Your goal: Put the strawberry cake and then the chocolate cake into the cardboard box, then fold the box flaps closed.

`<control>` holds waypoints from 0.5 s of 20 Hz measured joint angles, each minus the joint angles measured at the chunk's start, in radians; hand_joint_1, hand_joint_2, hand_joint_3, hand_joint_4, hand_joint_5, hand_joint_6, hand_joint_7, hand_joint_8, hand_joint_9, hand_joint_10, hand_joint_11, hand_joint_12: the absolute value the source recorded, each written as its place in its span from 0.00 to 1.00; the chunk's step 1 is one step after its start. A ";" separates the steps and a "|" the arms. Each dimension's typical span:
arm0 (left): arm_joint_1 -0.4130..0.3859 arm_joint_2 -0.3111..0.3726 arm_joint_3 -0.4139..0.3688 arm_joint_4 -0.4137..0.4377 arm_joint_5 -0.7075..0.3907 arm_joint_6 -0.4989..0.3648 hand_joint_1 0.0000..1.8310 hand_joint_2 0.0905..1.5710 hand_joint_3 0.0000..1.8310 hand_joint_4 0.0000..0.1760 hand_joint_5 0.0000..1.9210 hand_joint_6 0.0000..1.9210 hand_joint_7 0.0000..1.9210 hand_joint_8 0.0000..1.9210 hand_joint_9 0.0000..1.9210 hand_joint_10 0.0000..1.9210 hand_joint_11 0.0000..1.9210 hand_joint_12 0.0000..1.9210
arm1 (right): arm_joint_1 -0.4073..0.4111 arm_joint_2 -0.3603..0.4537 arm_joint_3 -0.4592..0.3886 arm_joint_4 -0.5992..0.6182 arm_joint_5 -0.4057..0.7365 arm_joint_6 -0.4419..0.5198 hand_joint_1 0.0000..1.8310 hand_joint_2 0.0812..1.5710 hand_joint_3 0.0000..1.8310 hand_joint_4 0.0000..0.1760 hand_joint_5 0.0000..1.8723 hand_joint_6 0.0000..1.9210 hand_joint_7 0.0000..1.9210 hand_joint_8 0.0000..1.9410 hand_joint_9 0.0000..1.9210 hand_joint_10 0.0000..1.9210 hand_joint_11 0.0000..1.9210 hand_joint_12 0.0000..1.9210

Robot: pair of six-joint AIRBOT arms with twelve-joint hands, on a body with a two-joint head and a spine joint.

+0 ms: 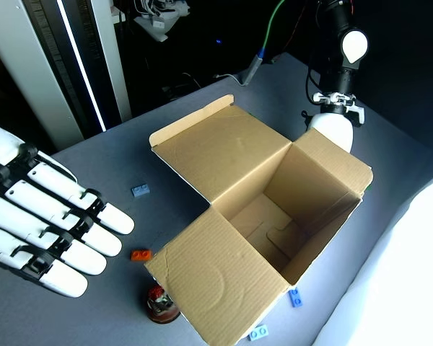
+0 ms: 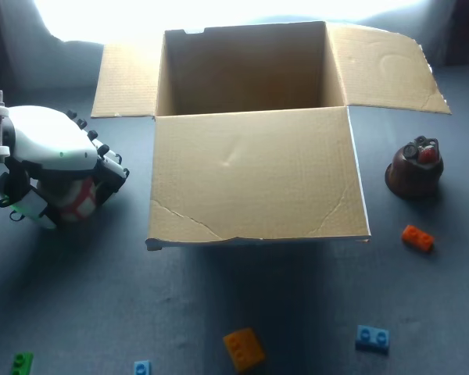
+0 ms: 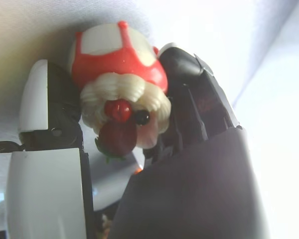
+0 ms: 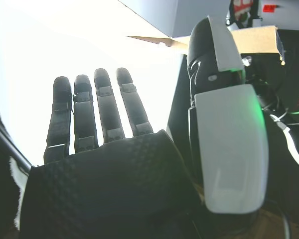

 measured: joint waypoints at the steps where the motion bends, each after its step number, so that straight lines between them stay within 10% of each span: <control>1: -0.006 0.000 0.000 0.004 -0.008 -0.003 0.72 0.84 0.01 0.00 0.29 0.74 0.24 0.92 0.29 0.96 0.23 1.00 | 0.000 0.000 0.000 0.000 0.000 0.000 0.25 0.68 0.00 0.00 0.04 0.00 0.05 0.00 0.05 0.00 0.00 0.17; 10: -0.100 0.034 0.001 0.032 -0.074 -0.039 0.70 0.85 0.00 0.00 0.28 0.76 0.24 0.94 0.29 0.97 0.24 1.00 | 0.000 -0.001 0.000 -0.001 -0.001 0.000 0.27 0.66 0.00 0.00 0.06 0.00 0.07 0.00 0.08 0.00 0.00 0.29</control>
